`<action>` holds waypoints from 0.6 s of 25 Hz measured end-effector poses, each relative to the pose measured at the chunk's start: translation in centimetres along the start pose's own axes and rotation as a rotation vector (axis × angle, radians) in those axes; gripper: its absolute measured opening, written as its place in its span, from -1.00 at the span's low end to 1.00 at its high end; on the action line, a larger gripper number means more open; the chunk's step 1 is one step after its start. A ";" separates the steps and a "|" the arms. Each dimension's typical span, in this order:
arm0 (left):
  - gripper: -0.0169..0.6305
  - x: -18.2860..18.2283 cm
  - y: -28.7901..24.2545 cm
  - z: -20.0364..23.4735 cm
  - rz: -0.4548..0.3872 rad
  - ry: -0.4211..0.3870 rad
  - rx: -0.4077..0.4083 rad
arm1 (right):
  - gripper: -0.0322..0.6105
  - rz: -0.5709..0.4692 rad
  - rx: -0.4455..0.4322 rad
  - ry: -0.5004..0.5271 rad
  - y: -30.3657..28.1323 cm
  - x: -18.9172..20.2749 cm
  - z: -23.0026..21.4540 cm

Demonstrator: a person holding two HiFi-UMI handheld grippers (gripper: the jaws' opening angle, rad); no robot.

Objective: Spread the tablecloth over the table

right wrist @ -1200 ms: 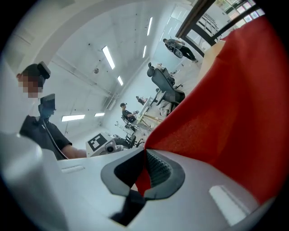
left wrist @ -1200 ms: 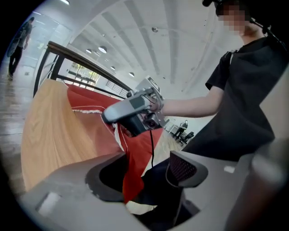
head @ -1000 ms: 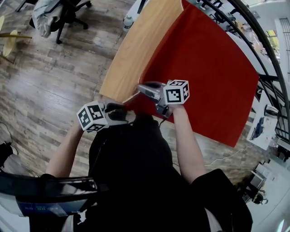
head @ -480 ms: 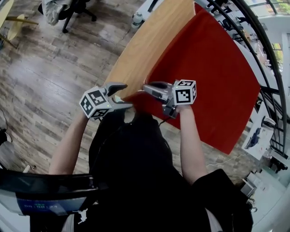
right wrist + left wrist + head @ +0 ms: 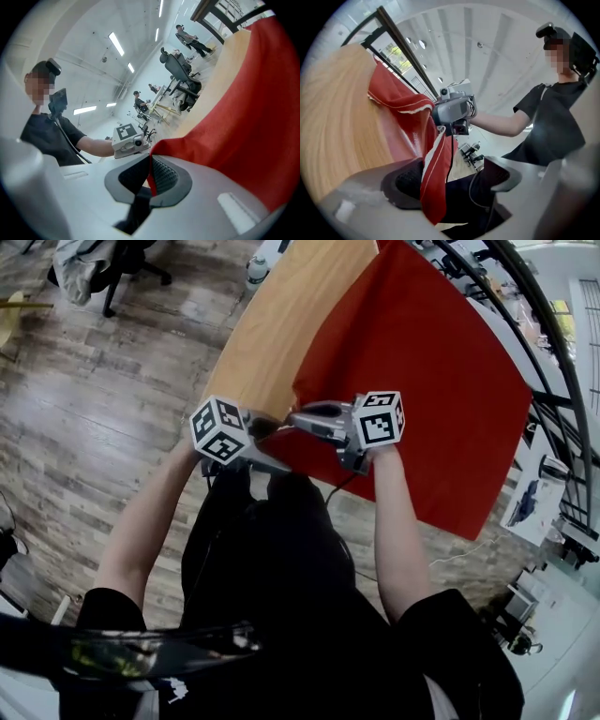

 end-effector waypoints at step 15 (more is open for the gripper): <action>-0.90 6.7 1.3 -1.7 -0.052 -0.030 -0.669 | -0.84 -0.099 0.063 0.006 -0.1 0.3 -0.5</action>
Point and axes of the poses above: the fingertips, and each gripper's own axes: y backward along the fingers, z to its left, x out of its underside, the point moved 9 cm from there along y, backward along the fingers, and after that the axes turned 1 degree about y, right-handed, at the moved point
